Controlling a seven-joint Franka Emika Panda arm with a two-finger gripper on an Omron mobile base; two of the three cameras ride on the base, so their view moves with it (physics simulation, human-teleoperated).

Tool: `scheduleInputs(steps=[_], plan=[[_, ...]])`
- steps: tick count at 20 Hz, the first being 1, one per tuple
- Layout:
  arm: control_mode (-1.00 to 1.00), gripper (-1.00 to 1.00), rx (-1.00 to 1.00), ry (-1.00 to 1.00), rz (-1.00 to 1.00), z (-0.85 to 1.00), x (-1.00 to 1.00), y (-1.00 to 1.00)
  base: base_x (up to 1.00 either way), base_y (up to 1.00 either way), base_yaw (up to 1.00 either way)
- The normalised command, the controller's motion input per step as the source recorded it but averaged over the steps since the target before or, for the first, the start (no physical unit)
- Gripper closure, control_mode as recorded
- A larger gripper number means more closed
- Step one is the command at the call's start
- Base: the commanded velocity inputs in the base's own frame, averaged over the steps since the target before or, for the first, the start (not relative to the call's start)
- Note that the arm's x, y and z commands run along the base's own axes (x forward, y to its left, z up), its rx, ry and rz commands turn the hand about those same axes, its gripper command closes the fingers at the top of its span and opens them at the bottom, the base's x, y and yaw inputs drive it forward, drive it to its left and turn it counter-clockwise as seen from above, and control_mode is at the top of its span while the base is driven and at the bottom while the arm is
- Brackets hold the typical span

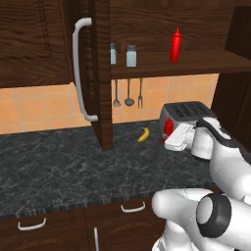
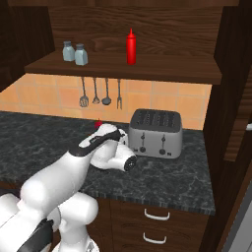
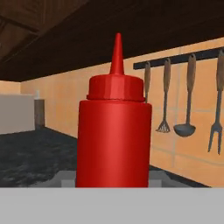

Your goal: Put the shaker and condiment bottle from the counter next to their counterparts in the cabinet.

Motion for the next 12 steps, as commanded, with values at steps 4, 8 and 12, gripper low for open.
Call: scheduleInputs(steps=[4,8,12], plan=[[-1.00,1.00,0.00,0.04,-0.35,0.58,0.00,-0.17,0.00,0.00,0.00],[-1.00,1.00,0.00,0.06,-0.32,0.59,0.00,-0.26,0.00,0.00,0.00],[-1.00,1.00,0.00,0.05,-0.24,0.58,0.00,-0.25,0.00,0.00,0.00]])
